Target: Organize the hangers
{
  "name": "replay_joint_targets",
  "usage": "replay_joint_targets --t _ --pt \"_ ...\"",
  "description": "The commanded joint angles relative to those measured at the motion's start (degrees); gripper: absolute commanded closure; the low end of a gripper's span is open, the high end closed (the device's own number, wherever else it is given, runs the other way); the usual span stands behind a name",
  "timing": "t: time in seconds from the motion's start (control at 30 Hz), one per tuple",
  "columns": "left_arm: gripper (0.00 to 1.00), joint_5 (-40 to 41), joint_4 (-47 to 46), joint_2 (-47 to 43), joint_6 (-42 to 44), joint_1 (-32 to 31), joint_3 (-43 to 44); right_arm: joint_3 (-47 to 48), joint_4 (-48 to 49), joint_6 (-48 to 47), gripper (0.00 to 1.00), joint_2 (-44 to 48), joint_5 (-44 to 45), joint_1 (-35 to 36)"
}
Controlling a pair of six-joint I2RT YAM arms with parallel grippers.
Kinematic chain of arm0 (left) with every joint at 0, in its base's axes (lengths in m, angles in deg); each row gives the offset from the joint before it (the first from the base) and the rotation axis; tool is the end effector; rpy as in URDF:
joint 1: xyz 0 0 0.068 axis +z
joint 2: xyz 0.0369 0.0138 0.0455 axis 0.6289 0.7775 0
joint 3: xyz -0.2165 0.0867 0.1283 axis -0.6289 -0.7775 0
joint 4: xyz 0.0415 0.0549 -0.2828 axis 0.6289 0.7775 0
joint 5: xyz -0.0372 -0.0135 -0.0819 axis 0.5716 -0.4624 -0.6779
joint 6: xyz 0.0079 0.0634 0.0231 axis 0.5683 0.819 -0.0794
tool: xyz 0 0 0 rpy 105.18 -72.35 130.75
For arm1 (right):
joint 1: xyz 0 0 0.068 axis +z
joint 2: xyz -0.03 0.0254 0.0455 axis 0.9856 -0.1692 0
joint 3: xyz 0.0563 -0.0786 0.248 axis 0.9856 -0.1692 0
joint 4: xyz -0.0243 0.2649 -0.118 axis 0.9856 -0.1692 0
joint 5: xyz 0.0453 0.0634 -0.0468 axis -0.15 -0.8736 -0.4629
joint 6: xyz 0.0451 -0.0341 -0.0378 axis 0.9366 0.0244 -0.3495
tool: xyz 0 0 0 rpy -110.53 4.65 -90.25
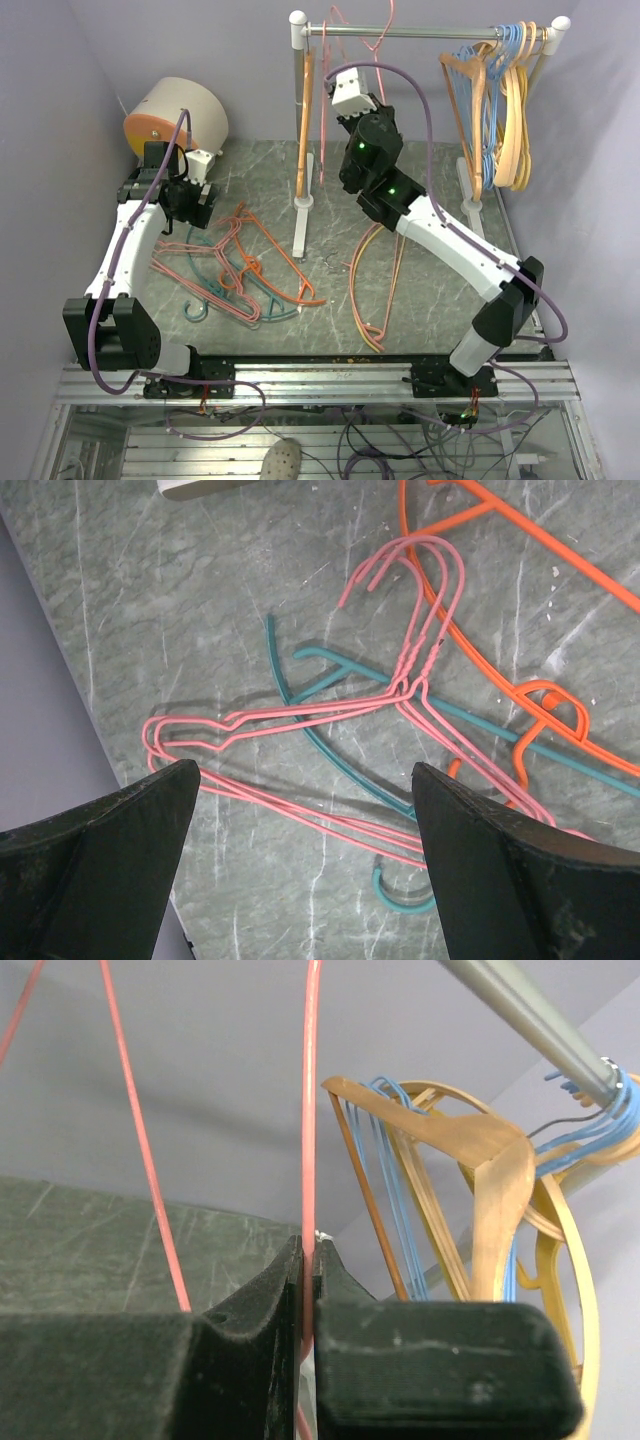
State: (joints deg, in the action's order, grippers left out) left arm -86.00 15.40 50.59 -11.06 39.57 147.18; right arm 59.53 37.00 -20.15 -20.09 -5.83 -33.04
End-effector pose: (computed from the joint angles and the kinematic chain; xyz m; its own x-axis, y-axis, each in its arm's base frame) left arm 0.3390 0.0016 0.2967 -0.7353 0.3181 -0.5984 0.2678 0.9475 0.1746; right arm 0.3151 0.2700 0.4662 -0.0381 -0.5448 -0.8377 0.2717 0.8011 -0.5333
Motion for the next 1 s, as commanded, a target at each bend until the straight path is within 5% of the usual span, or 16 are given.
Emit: replay_joint_targets --t 0.0,0.67,0.73,0.77,0.8,0.97 --pt "0.01 -2.19 -0.71 -1.13 -0.12 0.63 -0.3 2.49 -5.54 3.24 1.0 -1.98 -2.01 -2.0" --pt "0.01 -5.7 2.75 2.75 2.52 0.63 -0.91 4.03 -9.78 2.52 1.0 -7.78 -1.93 -0.83" --pt "0.01 -6.15 3.49 3.09 3.23 0.63 -0.65 2.34 -6.64 1.49 0.85 -6.22 -1.08 -0.24" --pt "0.01 -6.3 3.89 3.27 3.7 0.64 -0.57 1.31 -5.55 2.17 0.64 -4.81 -1.47 0.53" --pt "0.01 -6.37 4.42 3.48 4.42 0.63 -0.72 1.07 -7.27 4.27 0.53 -3.22 -2.54 1.13" --pt "0.01 -5.01 5.48 4.49 7.38 0.63 -2.43 2.28 -17.1 17.5 0.35 5.26 -13.91 2.32"
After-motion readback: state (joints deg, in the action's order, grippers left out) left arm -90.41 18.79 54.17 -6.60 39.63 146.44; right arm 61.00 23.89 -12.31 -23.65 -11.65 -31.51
